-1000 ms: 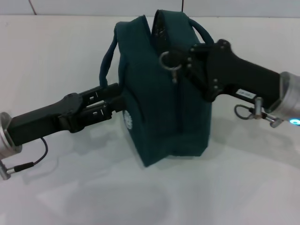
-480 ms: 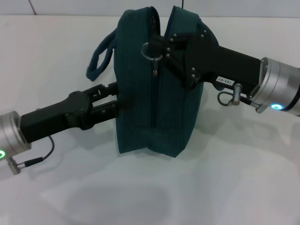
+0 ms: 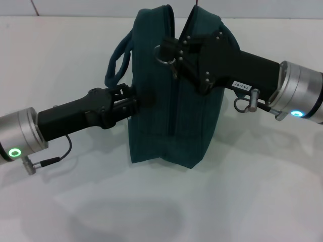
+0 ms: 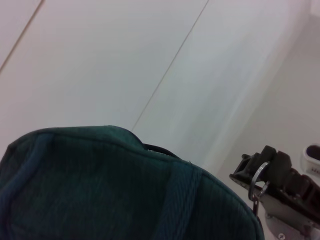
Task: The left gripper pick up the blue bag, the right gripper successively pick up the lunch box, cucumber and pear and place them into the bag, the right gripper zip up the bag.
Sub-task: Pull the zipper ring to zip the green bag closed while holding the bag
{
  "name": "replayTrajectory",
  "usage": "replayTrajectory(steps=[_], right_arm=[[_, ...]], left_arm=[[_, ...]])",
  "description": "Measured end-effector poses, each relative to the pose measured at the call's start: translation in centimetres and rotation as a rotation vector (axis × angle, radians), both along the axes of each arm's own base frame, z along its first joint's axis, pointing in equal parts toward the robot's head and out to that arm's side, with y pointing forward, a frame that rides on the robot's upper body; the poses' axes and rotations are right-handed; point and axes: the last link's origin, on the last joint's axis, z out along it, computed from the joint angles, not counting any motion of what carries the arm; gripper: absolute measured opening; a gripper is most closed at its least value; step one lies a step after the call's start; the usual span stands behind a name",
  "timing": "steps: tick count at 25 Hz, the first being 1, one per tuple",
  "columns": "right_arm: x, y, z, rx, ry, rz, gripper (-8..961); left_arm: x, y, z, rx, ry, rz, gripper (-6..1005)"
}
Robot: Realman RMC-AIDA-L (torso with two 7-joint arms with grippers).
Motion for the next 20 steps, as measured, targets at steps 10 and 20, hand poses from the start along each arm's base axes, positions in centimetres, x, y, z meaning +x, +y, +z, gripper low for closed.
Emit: replayTrajectory(steps=[10,20], right_arm=[[0.2,0.0,0.2,0.006,0.005,-0.009,16],[0.6,0.9,1.7,0.041,0.084,-0.081,16]], left_arm=[[0.1,0.2,-0.1,0.01,0.011,-0.015,227],[0.3,-0.2,-0.7,-0.039,0.046,-0.052,83]])
